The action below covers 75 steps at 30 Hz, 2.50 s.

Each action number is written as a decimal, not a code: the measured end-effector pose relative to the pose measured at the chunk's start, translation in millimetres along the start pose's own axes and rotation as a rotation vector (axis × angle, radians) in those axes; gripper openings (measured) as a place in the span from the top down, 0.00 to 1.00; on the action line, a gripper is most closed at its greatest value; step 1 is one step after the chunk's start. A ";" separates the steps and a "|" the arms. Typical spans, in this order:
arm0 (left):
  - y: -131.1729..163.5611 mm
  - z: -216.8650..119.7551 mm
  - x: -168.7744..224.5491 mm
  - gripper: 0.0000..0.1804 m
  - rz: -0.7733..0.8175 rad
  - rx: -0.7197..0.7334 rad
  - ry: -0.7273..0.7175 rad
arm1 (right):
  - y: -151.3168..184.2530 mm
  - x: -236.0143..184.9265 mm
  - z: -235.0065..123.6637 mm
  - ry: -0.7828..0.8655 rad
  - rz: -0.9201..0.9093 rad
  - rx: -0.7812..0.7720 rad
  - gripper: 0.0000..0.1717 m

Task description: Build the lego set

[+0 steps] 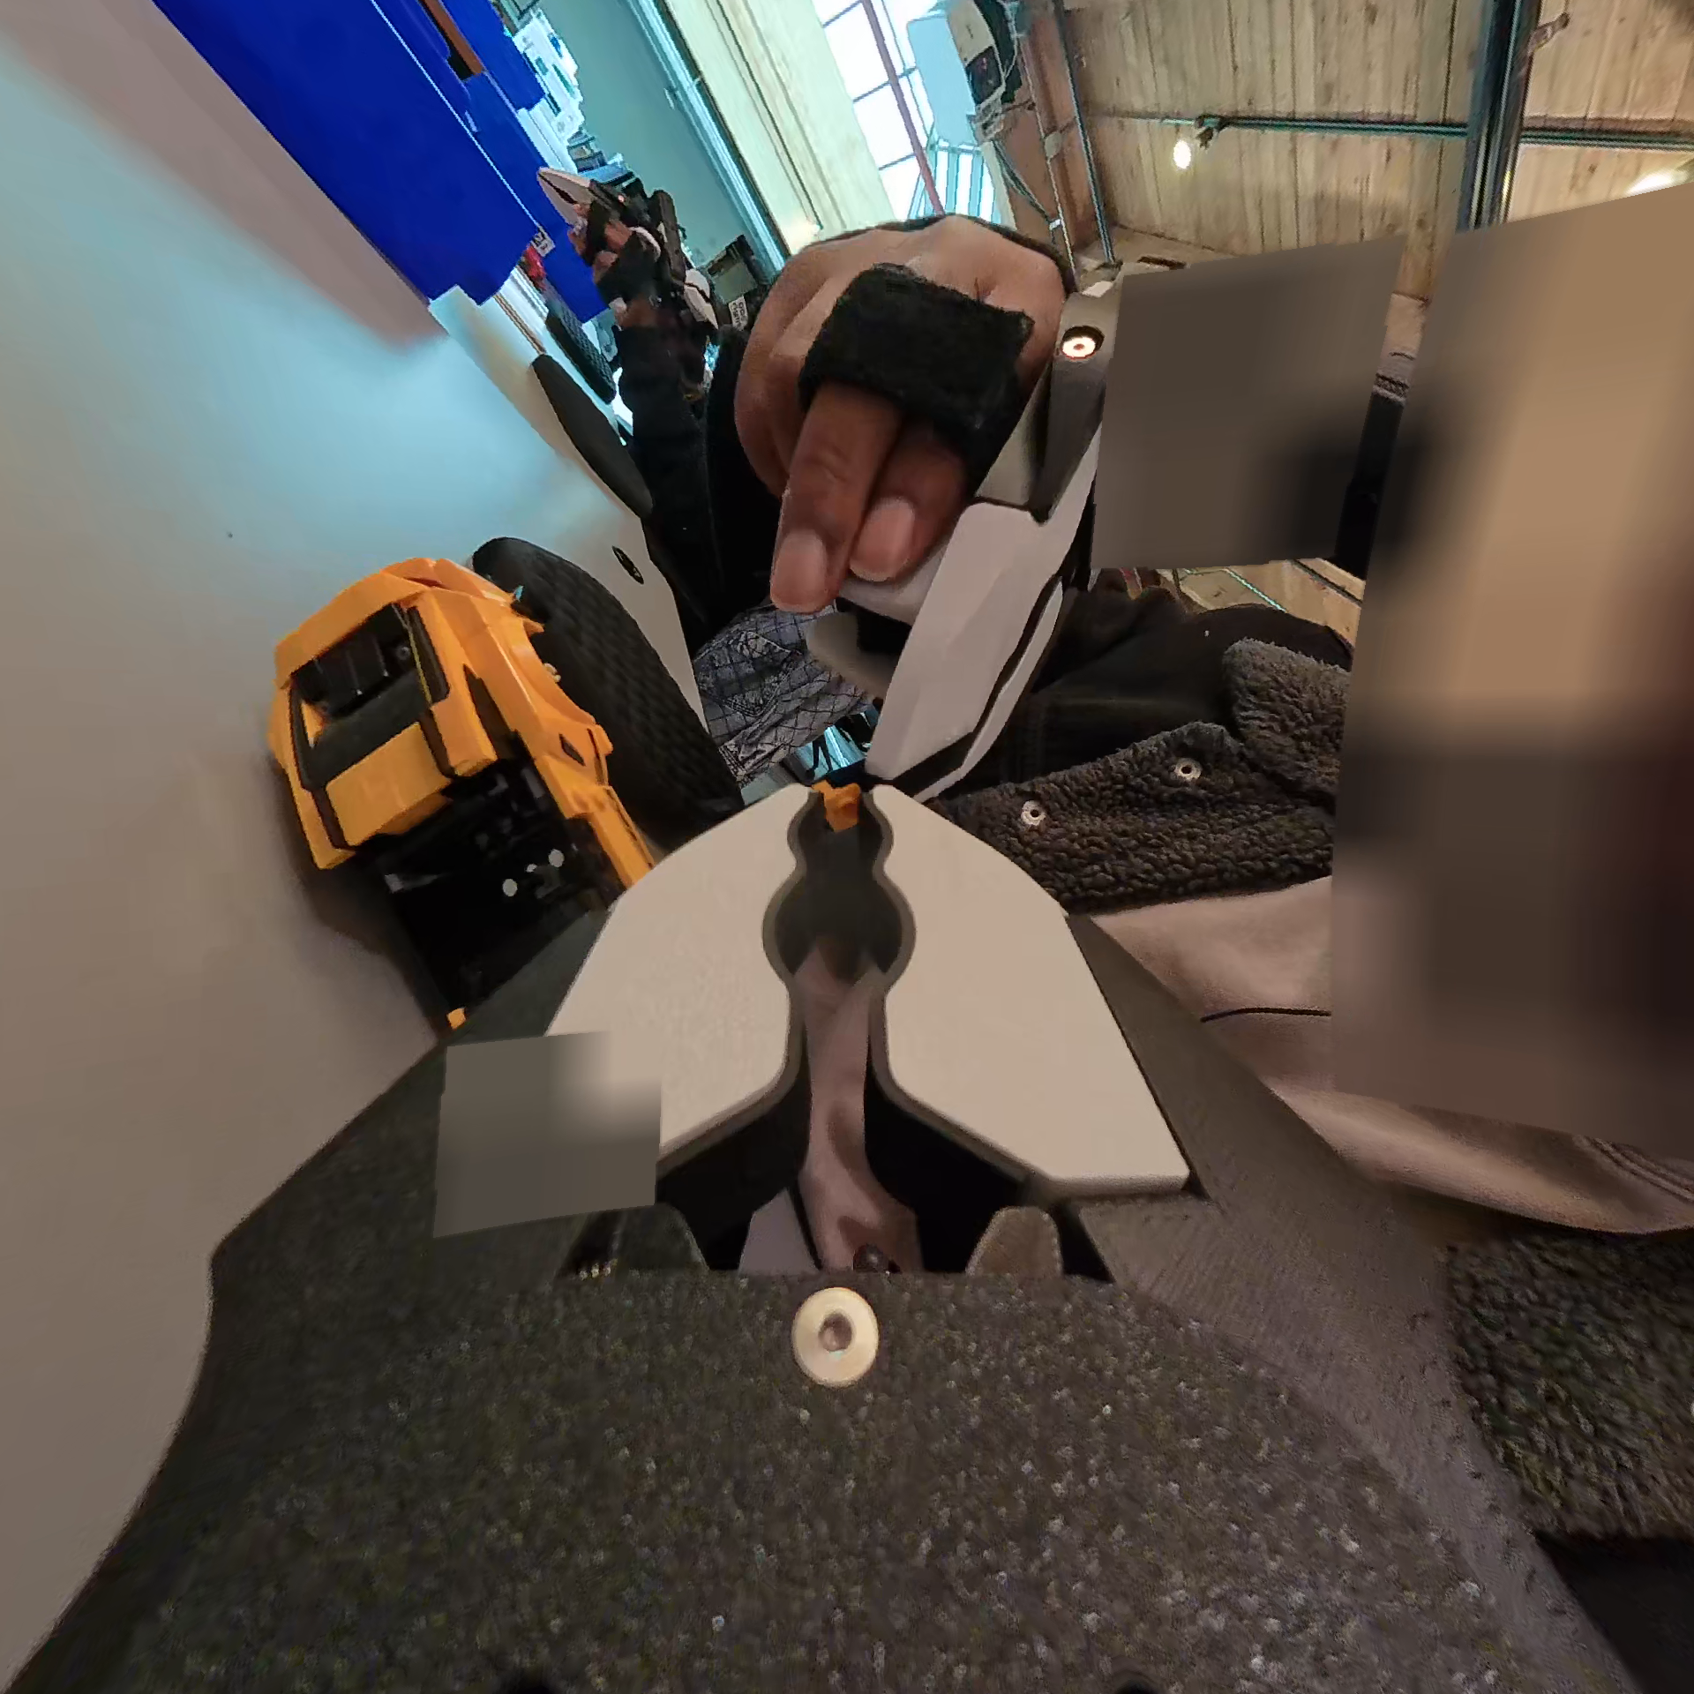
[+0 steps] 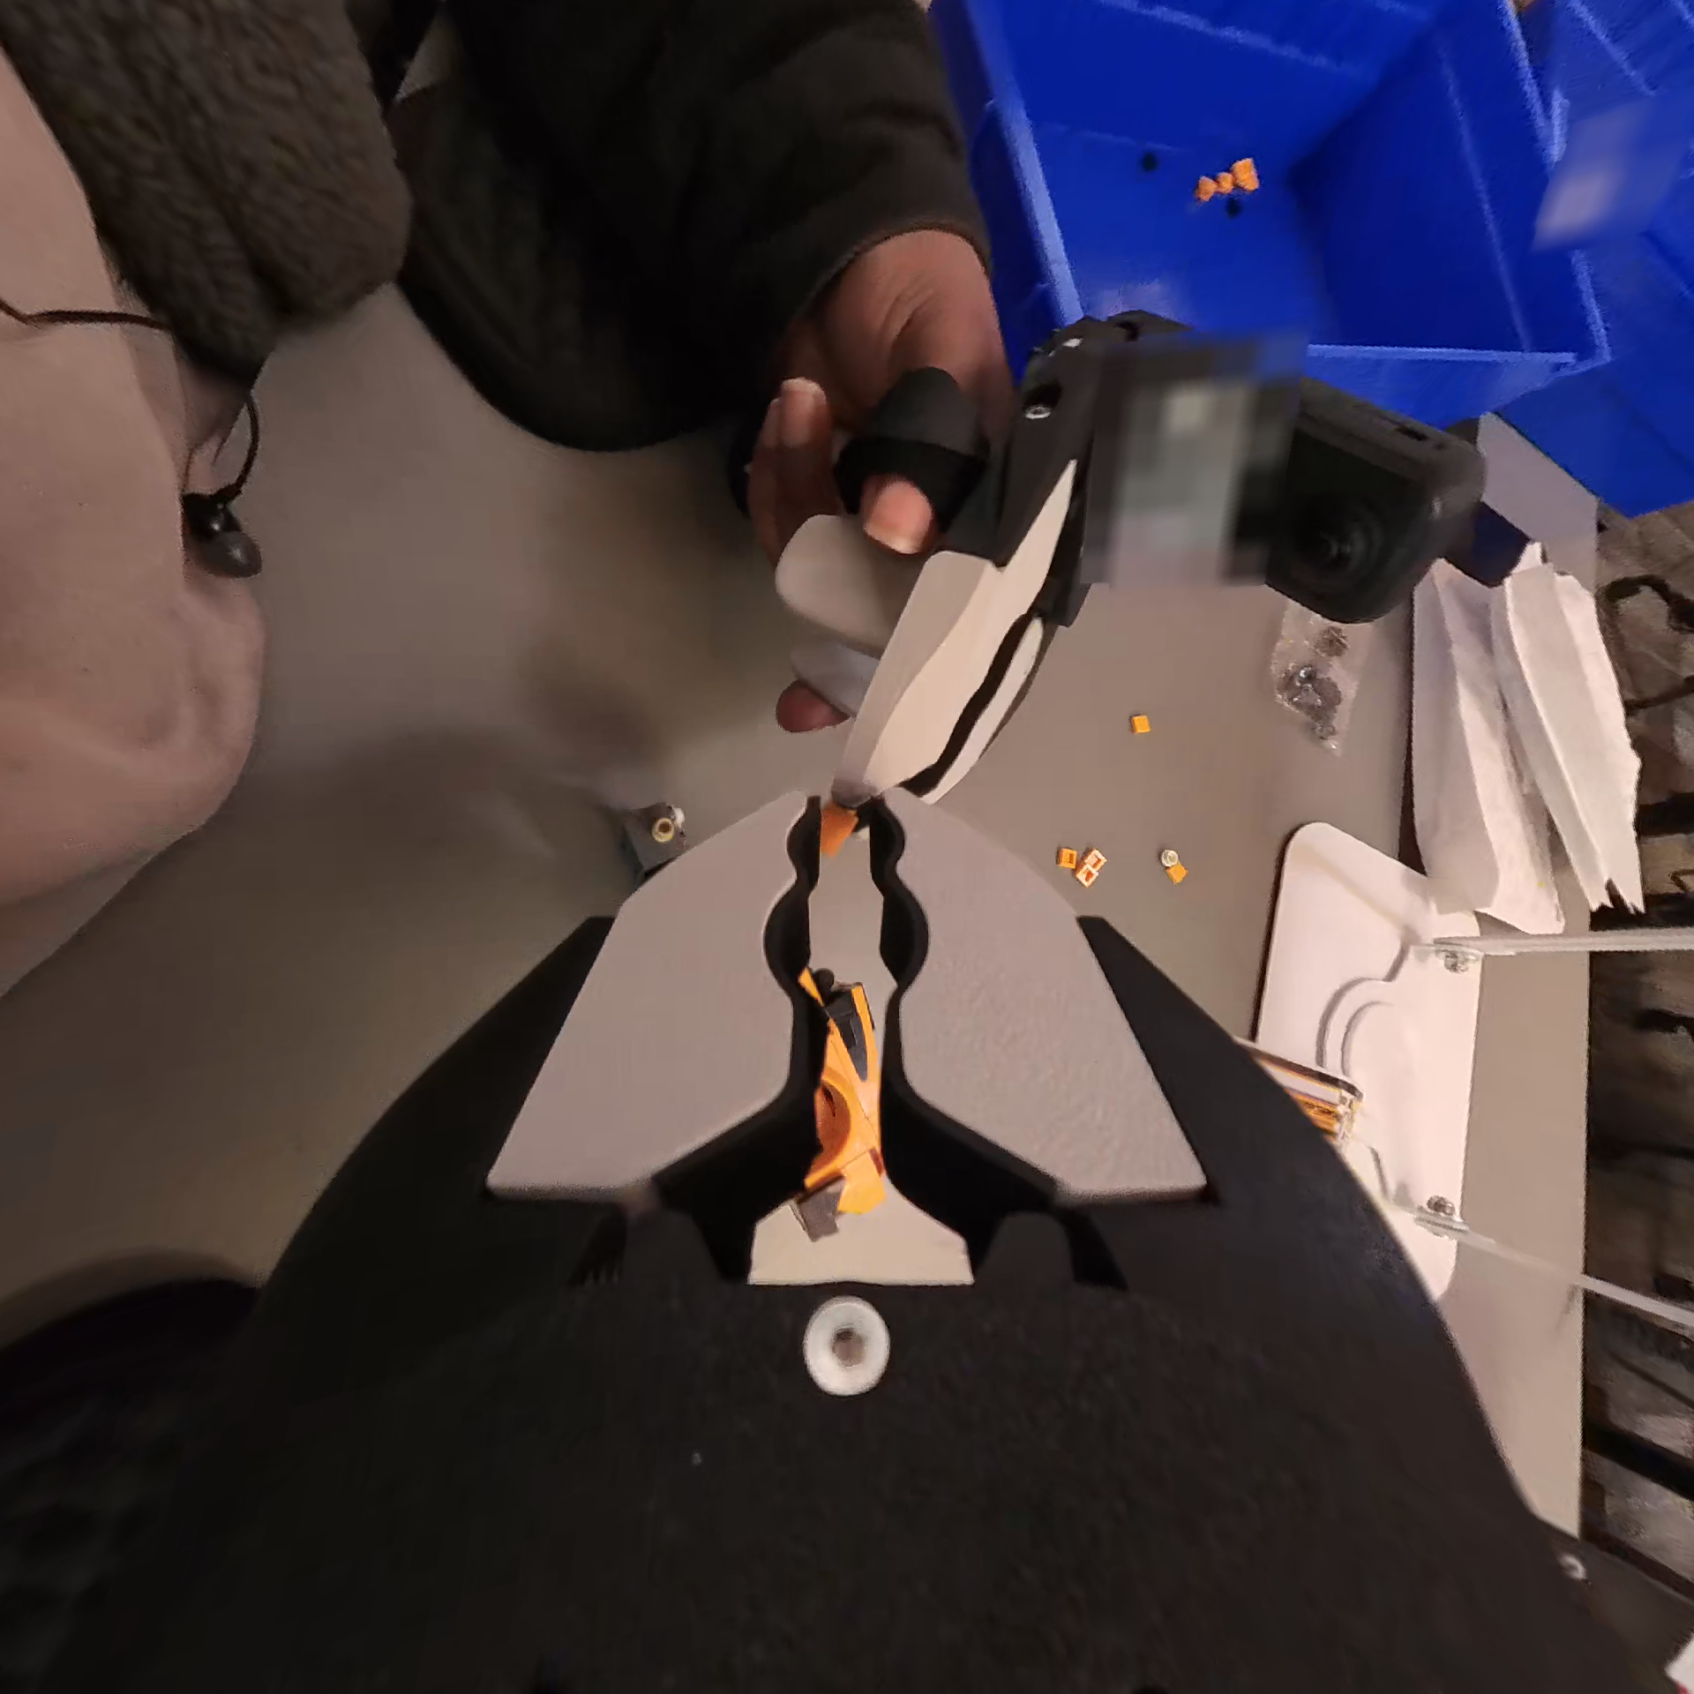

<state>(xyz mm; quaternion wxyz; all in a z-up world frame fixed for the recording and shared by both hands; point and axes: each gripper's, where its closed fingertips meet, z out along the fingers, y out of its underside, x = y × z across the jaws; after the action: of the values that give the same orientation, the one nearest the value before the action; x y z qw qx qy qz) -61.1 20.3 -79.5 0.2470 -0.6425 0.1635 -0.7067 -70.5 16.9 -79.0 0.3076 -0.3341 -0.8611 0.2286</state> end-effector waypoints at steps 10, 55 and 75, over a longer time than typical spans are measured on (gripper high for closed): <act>-7.0 -1.8 -3.4 0.97 -0.050 0.003 0.042 | 7.5 6.4 3.8 0.008 0.097 0.023 0.97; 25.2 11.4 -58.7 0.93 -0.046 -0.132 -0.256 | 54.5 -18.9 26.8 -0.533 0.037 -0.039 1.00; 25.1 17.6 -58.7 0.96 -0.147 0.018 -0.325 | 56.9 -18.4 24.1 -0.474 -0.014 0.034 0.98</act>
<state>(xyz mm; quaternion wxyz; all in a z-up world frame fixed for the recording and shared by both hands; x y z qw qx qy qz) -37.2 34.0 -139.7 0.2237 -0.7561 0.0677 -0.6113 -51.3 37.5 -137.0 0.1040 -0.2601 -0.9076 0.3128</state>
